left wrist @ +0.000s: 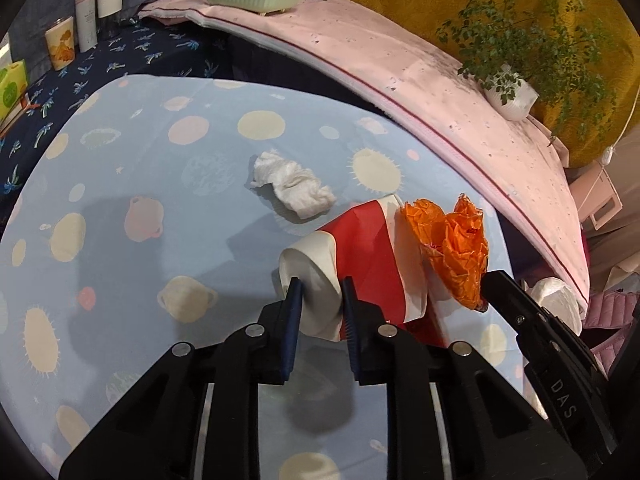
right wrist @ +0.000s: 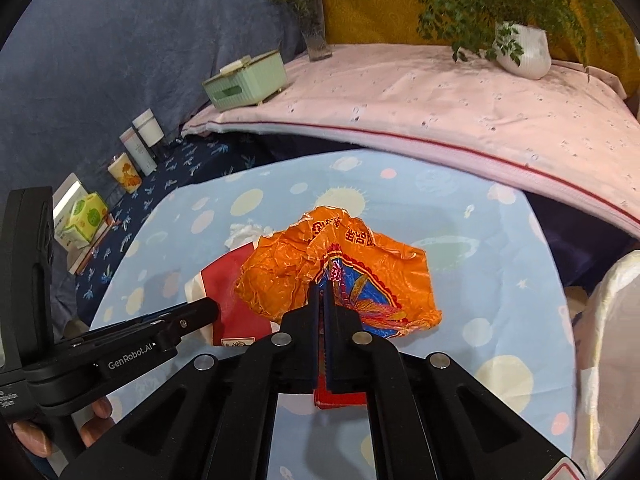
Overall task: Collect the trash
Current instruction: 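Carry the cup and wrapper over the trash bin and open both grippers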
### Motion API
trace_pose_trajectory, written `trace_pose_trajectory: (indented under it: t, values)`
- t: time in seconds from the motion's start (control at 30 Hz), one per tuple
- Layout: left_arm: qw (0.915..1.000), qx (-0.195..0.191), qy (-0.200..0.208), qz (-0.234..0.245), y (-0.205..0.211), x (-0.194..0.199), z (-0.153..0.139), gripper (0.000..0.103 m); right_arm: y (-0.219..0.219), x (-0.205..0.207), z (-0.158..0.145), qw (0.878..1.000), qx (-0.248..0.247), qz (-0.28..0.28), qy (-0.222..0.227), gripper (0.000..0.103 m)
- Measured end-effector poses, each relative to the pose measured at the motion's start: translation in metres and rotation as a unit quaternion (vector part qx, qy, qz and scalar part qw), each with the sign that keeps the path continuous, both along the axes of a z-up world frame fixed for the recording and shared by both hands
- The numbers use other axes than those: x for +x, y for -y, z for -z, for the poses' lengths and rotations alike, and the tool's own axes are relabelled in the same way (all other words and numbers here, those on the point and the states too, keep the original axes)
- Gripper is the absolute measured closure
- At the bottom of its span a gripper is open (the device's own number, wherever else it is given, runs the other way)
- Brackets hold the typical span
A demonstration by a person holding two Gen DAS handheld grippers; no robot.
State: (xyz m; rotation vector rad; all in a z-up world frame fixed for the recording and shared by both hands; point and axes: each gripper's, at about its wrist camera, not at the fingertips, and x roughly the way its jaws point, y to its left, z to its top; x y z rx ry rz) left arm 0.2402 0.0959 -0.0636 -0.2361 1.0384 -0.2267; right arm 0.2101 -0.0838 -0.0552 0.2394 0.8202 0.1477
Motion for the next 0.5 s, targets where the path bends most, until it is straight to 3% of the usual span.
trace_pose_trajectory:
  t: [0.5]
  values:
    - [0.9966,-0.007,0.059,0.056,0.063,-0.037,-0.063,0.083,0.068,-0.055,-0.057,0.996,0.013,0.065,0.065,0.101]
